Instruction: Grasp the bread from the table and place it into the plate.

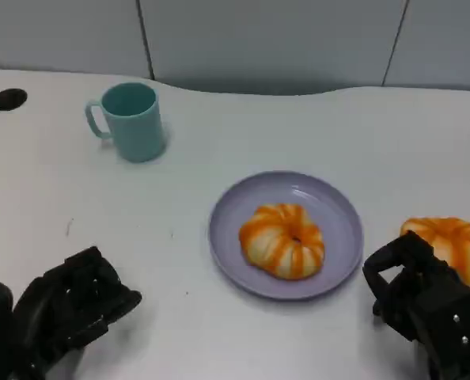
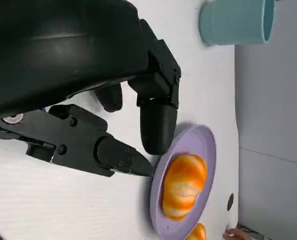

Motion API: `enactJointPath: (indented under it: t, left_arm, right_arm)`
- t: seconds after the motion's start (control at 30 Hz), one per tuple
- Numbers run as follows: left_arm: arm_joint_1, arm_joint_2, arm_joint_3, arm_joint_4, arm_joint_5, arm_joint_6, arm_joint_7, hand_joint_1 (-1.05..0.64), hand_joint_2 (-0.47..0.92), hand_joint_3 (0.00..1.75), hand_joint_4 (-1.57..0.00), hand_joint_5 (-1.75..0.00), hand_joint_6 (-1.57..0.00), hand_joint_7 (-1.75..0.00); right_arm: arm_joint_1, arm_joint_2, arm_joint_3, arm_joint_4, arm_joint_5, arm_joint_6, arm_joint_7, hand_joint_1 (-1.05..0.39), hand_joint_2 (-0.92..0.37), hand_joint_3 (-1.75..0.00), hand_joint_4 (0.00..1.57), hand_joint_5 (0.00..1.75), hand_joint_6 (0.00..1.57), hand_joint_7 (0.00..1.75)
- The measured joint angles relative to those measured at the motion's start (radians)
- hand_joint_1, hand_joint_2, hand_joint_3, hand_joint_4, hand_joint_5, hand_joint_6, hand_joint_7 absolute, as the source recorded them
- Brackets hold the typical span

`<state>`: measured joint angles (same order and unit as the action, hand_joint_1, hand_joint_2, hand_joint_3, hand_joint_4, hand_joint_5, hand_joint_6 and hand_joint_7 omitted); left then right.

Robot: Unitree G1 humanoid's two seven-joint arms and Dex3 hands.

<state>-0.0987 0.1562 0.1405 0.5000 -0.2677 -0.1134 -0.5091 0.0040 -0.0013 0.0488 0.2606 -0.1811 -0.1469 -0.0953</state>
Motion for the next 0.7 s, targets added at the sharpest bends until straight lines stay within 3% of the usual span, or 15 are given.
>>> enactJointPath:
  t: [0.7]
  left_arm:
    - [-0.013,0.003,0.006,0.014,0.002,0.013,0.005,-0.19,0.9,0.04,-0.78,-1.75,-0.61,-1.75]
  right_arm:
    - [-0.003,-0.004,0.001,0.027,0.0,-0.015,-0.003,-0.28,-0.92,-0.39,0.62,1.75,0.39,1.66]
